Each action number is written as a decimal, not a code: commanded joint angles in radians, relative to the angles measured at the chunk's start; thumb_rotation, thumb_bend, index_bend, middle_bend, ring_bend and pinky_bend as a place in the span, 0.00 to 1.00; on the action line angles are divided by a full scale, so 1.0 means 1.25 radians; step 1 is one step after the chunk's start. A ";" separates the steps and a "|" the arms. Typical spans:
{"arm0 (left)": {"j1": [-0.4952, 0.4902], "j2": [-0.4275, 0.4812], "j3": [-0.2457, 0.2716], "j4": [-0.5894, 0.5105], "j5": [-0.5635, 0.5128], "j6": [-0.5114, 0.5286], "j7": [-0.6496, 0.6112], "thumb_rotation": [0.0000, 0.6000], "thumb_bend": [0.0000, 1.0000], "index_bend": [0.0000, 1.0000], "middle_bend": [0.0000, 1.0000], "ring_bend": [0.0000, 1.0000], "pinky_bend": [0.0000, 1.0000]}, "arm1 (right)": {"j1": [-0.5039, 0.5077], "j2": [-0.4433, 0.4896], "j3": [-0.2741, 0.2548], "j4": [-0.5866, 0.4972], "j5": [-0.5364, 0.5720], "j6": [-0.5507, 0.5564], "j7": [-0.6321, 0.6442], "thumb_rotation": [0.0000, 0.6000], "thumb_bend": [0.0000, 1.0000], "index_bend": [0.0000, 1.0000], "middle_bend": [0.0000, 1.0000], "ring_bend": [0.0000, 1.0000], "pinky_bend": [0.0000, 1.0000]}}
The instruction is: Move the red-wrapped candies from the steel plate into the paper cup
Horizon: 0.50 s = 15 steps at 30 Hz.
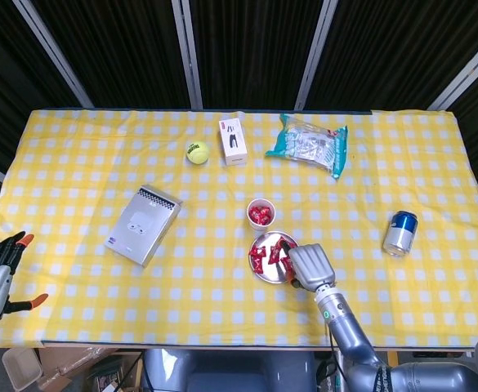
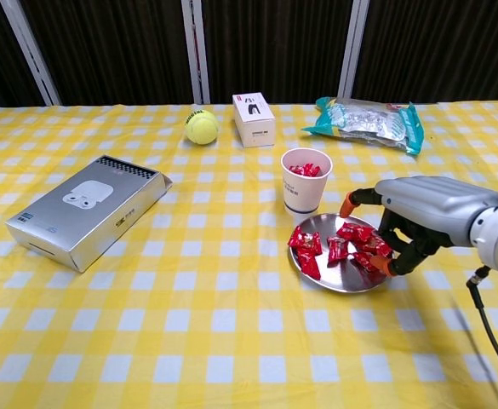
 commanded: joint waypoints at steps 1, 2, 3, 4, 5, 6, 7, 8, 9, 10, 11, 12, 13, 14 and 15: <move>0.000 0.001 0.000 0.000 -0.001 -0.002 -0.001 1.00 0.00 0.00 0.00 0.00 0.00 | 0.004 -0.011 0.007 0.016 0.020 -0.010 -0.005 1.00 0.41 0.23 0.82 0.89 1.00; -0.001 0.001 0.000 0.000 -0.001 -0.002 -0.001 1.00 0.00 0.00 0.00 0.00 0.00 | 0.004 -0.013 0.008 0.020 0.024 -0.012 -0.006 1.00 0.41 0.22 0.82 0.89 1.00; -0.001 0.001 0.000 0.000 -0.002 -0.003 -0.001 1.00 0.00 0.00 0.00 0.00 0.00 | 0.004 -0.016 0.009 0.024 0.029 -0.014 -0.008 1.00 0.40 0.21 0.82 0.89 1.00; -0.001 0.002 0.000 -0.001 -0.002 -0.004 -0.001 1.00 0.00 0.00 0.00 0.00 0.00 | 0.005 -0.019 0.010 0.030 0.034 -0.017 -0.010 1.00 0.39 0.20 0.82 0.89 1.00; -0.001 0.002 0.000 -0.001 -0.002 -0.004 -0.001 1.00 0.00 0.00 0.00 0.00 0.00 | 0.006 -0.021 0.010 0.034 0.038 -0.019 -0.011 1.00 0.39 0.18 0.82 0.89 1.00; -0.001 0.002 0.000 -0.001 -0.002 -0.005 -0.002 1.00 0.00 0.00 0.00 0.00 0.00 | 0.007 -0.024 0.011 0.040 0.043 -0.022 -0.012 1.00 0.38 0.17 0.82 0.89 1.00; -0.001 0.002 0.000 -0.001 -0.002 -0.005 -0.002 1.00 0.00 0.00 0.00 0.00 0.00 | 0.007 -0.026 0.012 0.043 0.046 -0.023 -0.012 1.00 0.38 0.15 0.82 0.89 1.00; -0.001 0.002 0.000 -0.001 -0.002 -0.005 -0.002 1.00 0.00 0.00 0.00 0.00 0.00 | 0.008 -0.028 0.014 0.048 0.049 -0.024 -0.014 1.00 0.38 0.15 0.82 0.89 1.00; -0.002 0.003 0.000 -0.001 -0.002 -0.006 -0.002 1.00 0.00 0.00 0.00 0.00 0.00 | 0.008 -0.030 0.015 0.051 0.051 -0.025 -0.014 1.00 0.38 0.15 0.82 0.89 1.00; -0.002 0.003 0.000 -0.001 -0.003 -0.006 -0.002 1.00 0.00 0.00 0.00 0.00 0.00 | 0.009 -0.031 0.016 0.054 0.054 -0.027 -0.015 1.00 0.38 0.14 0.82 0.89 1.00; -0.002 0.003 0.000 -0.002 -0.003 -0.007 -0.002 1.00 0.00 0.00 0.00 0.00 0.00 | 0.010 -0.033 0.018 0.057 0.057 -0.028 -0.015 1.00 0.38 0.14 0.82 0.89 1.00; -0.002 0.003 0.000 -0.002 -0.003 -0.007 -0.002 1.00 0.00 0.00 0.00 0.00 0.00 | 0.010 -0.034 0.018 0.059 0.059 -0.029 -0.016 1.00 0.38 0.14 0.82 0.89 1.00; -0.002 0.003 0.000 -0.002 -0.004 -0.008 -0.001 1.00 0.00 0.00 0.00 0.00 0.00 | 0.011 -0.035 0.019 0.063 0.061 -0.031 -0.016 1.00 0.38 0.15 0.82 0.89 1.00; -0.002 0.003 0.000 -0.003 -0.004 -0.008 -0.001 1.00 0.00 0.00 0.00 0.00 0.00 | 0.011 -0.036 0.020 0.065 0.063 -0.032 -0.016 1.00 0.38 0.15 0.82 0.89 1.00; -0.002 0.003 0.000 -0.003 -0.005 -0.008 -0.001 1.00 0.00 0.00 0.00 0.00 0.00 | 0.011 -0.038 0.022 0.069 0.066 -0.034 -0.016 1.00 0.38 0.15 0.82 0.89 1.00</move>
